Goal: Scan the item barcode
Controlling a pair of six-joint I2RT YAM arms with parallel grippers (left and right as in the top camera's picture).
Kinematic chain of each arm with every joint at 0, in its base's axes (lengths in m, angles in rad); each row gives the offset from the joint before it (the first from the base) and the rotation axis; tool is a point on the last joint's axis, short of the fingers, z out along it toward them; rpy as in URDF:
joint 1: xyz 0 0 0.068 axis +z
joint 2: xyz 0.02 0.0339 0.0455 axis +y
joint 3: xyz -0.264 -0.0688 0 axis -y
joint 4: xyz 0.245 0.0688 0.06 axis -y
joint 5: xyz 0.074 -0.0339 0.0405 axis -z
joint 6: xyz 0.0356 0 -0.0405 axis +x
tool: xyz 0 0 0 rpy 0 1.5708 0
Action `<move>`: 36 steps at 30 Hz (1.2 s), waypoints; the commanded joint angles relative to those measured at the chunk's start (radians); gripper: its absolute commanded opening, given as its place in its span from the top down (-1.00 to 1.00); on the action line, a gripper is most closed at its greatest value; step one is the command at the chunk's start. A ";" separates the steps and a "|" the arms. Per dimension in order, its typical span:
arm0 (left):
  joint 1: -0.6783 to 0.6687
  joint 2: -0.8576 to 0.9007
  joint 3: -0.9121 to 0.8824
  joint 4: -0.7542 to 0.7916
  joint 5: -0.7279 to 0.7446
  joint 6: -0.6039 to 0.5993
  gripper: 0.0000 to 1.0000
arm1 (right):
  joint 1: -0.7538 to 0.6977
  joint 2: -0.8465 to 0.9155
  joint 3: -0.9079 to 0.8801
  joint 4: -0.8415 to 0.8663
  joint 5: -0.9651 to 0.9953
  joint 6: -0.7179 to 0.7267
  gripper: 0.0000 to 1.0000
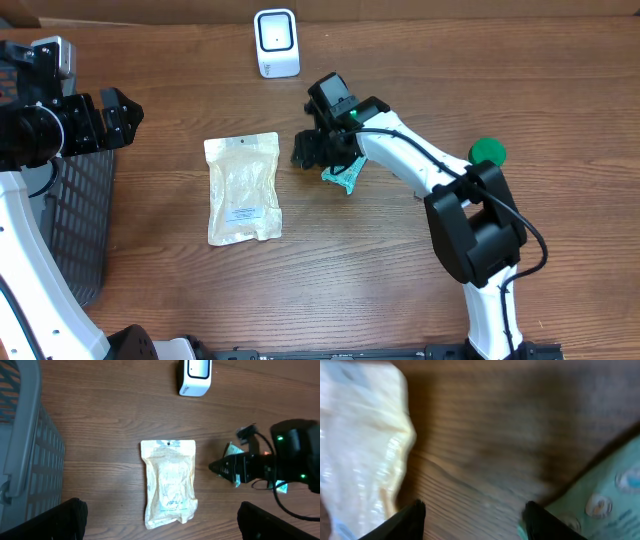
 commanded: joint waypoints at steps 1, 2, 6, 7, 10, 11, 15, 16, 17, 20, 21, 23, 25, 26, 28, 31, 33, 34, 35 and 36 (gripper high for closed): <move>0.002 -0.019 0.006 0.003 0.014 0.026 -0.99 | 0.004 0.006 -0.008 -0.058 0.055 0.016 -0.22; 0.002 -0.019 0.006 0.003 0.014 0.026 -0.99 | 0.003 0.006 -0.008 -0.087 0.088 0.016 -0.21; 0.002 -0.019 0.006 0.003 0.014 0.026 -0.99 | -0.010 0.005 -0.006 -0.227 0.186 0.008 -0.21; 0.002 -0.019 0.006 0.003 0.014 0.026 -0.99 | -0.016 0.000 0.000 -0.253 0.177 -0.003 -0.20; 0.002 -0.019 0.006 0.003 0.014 0.026 -0.99 | -0.031 -0.048 0.032 -0.309 0.138 -0.009 -0.20; 0.002 -0.019 0.006 0.003 0.014 0.026 -0.99 | -0.033 -0.073 0.039 -0.317 0.129 -0.007 -0.20; 0.002 -0.019 0.006 0.003 0.014 0.026 -0.99 | -0.067 -0.201 0.042 -0.357 0.167 0.093 -0.19; 0.002 -0.019 0.006 0.003 0.014 0.026 -0.99 | -0.085 -0.221 0.042 -0.377 0.196 0.148 -0.15; 0.002 -0.019 0.006 0.003 0.014 0.026 -0.99 | -0.102 -0.231 0.040 -0.391 0.212 0.186 -0.12; 0.002 -0.019 0.006 0.003 0.014 0.026 -0.99 | -0.158 -0.228 0.010 -0.394 0.191 0.241 -0.09; 0.002 -0.019 0.006 0.003 0.014 0.026 -0.99 | -0.173 -0.226 -0.013 -0.381 0.180 0.247 -0.09; 0.002 -0.019 0.006 0.003 0.014 0.026 -0.99 | -0.197 -0.225 -0.064 -0.357 0.178 0.283 -0.07; 0.002 -0.019 0.006 0.003 0.014 0.026 -0.99 | -0.215 -0.225 -0.121 -0.304 0.159 0.297 -0.02; 0.002 -0.019 0.006 0.003 0.014 0.026 -0.99 | -0.221 -0.225 -0.154 -0.265 0.145 0.298 -0.01; 0.002 -0.019 0.006 0.003 0.014 0.026 -0.99 | -0.228 -0.224 -0.221 -0.190 0.128 0.331 0.03; 0.002 -0.019 0.006 0.003 0.014 0.026 -0.99 | -0.233 -0.224 -0.314 -0.068 0.087 0.371 0.07; 0.002 -0.019 0.006 0.003 0.014 0.026 -0.99 | -0.233 -0.223 -0.354 0.008 0.058 0.372 0.10; 0.002 -0.019 0.006 0.003 0.014 0.026 -0.99 | -0.233 -0.222 -0.374 0.043 0.049 0.383 0.12; 0.002 -0.019 0.006 0.003 0.014 0.026 -0.99 | -0.233 -0.220 -0.394 0.072 0.050 0.405 0.17; 0.002 -0.019 0.006 0.003 0.014 0.026 -0.99 | -0.233 -0.218 -0.409 0.091 0.054 0.420 0.22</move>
